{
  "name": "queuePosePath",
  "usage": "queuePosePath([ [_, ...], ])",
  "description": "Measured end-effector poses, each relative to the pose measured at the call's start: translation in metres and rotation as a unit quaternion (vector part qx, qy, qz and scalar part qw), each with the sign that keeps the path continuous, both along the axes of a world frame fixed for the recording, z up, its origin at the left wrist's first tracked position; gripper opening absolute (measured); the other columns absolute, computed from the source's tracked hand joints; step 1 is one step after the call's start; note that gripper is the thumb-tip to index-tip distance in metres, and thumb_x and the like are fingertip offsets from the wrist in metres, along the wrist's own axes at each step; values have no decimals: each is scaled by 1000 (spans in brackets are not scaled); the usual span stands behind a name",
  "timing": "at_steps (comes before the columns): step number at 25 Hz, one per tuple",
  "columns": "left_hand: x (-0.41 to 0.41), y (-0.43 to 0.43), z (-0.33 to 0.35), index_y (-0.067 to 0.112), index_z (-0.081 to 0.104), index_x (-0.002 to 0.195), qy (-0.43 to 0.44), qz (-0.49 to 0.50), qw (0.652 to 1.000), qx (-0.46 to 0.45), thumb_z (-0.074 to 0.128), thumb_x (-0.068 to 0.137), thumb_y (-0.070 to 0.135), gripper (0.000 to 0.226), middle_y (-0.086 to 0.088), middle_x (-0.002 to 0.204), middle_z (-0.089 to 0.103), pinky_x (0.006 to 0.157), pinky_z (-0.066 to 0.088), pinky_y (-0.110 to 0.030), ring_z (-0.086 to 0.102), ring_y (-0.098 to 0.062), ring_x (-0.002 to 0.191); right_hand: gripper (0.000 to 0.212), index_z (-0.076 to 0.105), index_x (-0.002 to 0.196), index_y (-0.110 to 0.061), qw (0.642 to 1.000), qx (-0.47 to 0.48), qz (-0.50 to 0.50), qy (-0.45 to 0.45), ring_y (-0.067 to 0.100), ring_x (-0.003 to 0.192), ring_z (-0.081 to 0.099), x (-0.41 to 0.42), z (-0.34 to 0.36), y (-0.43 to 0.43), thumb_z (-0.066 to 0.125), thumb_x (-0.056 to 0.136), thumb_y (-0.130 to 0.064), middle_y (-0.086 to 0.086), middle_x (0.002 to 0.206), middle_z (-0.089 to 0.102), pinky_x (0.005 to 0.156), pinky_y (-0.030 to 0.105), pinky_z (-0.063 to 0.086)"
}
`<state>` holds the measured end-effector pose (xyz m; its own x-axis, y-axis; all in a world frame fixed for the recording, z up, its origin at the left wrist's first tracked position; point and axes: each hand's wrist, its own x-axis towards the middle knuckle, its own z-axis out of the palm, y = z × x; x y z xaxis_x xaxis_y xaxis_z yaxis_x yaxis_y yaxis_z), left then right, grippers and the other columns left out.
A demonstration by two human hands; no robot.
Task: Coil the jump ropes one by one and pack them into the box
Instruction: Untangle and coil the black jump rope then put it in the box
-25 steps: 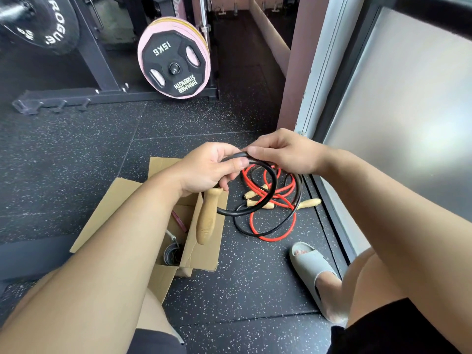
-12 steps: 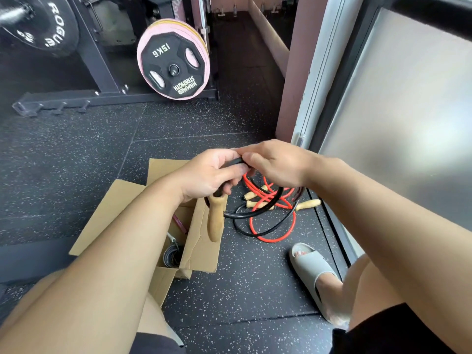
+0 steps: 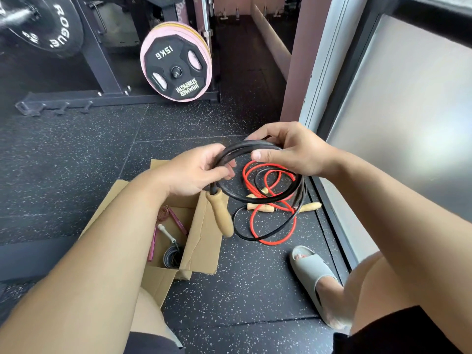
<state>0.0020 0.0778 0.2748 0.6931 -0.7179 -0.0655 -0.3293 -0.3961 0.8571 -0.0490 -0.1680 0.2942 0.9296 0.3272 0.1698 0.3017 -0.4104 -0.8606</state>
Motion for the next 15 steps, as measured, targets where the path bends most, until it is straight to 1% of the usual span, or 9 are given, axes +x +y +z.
queuePosePath([
  [1, 1, 1, -6, 20, 57, 110, -23, -10, 999, 37, 57, 95, 8, 19, -6, 107, 69, 95, 52, -53, 67, -24, 106, 39, 70, 111, -4, 1000, 2, 10, 11, 17, 80, 60, 0, 1, 0, 75, 84, -32, 25, 99, 72, 73, 35, 49],
  [3, -2, -2, -13, 34, 57, 109, -38, -14, 997, 61, 53, 85, 14, 32, -5, 114, 69, 101, 48, -52, 64, -22, 113, 34, 72, 112, -6, 1000, -11, 9, 17, 16, 80, 59, 0, 0, 2, 73, 88, -31, 25, 100, 72, 75, 37, 48],
  [5, -8, -9, -15, 32, 55, 117, -31, 3, 999, 38, 47, 81, 8, 44, 1, 115, 69, 103, 49, -47, 65, -14, 114, 30, 73, 112, -6, 1000, -9, 5, 23, 14, 79, 58, 2, 1, 2, 69, 93, -29, 21, 96, 73, 75, 34, 47],
  [7, -14, -21, -12, 20, 52, 124, -13, 49, 999, -6, 44, 81, -5, 50, 4, 105, 72, 92, 54, -40, 70, -11, 99, 30, 73, 111, -5, 999, 4, -5, 34, 12, 65, 52, 2, 4, -1, 66, 96, -30, 23, 78, 64, 60, 27, 43],
  [9, -24, -33, -8, 9, 56, 120, 41, 86, 992, -89, 48, 82, -7, 43, 2, 82, 71, 66, 52, -32, 67, -15, 64, 29, 73, 109, -4, 998, 28, -26, 40, 11, 51, 34, 3, 8, -4, 64, 97, -28, 18, 65, 41, 45, 22, 28],
  [10, -29, -37, -7, 5, 59, 117, 82, 85, 984, -133, 53, 83, 1, 34, 1, 70, 66, 54, 44, -29, 56, -15, 49, 28, 74, 108, -3, 998, 35, -35, 38, 11, 50, 30, 2, 9, -5, 64, 97, -27, 14, 64, 37, 44, 20, 24],
  [12, -34, -40, -4, 2, 61, 106, 187, 60, 962, -192, 61, 92, 24, 26, 0, 52, 48, 44, 29, -26, 34, -11, 36, 27, 75, 104, -4, 998, 26, -44, 26, 14, 52, 34, 2, 9, -5, 67, 95, -28, 11, 63, 41, 46, 23, 26],
  [13, -34, -39, -2, 4, 61, 97, 233, 51, 950, -200, 58, 96, 35, 31, 3, 47, 39, 43, 25, -26, 28, -9, 33, 28, 75, 101, -5, 999, 14, -47, 20, 18, 55, 37, 2, 8, -5, 69, 93, -31, 12, 64, 45, 48, 25, 27],
  [15, -33, -37, 5, 10, 53, 81, 286, 57, 934, -208, 45, 101, 43, 39, 6, 43, 28, 42, 22, -26, 22, -8, 31, 36, 72, 91, -3, 998, -8, -63, 8, 19, 57, 41, 1, 6, -7, 70, 91, -39, 8, 63, 50, 50, 29, 32],
])
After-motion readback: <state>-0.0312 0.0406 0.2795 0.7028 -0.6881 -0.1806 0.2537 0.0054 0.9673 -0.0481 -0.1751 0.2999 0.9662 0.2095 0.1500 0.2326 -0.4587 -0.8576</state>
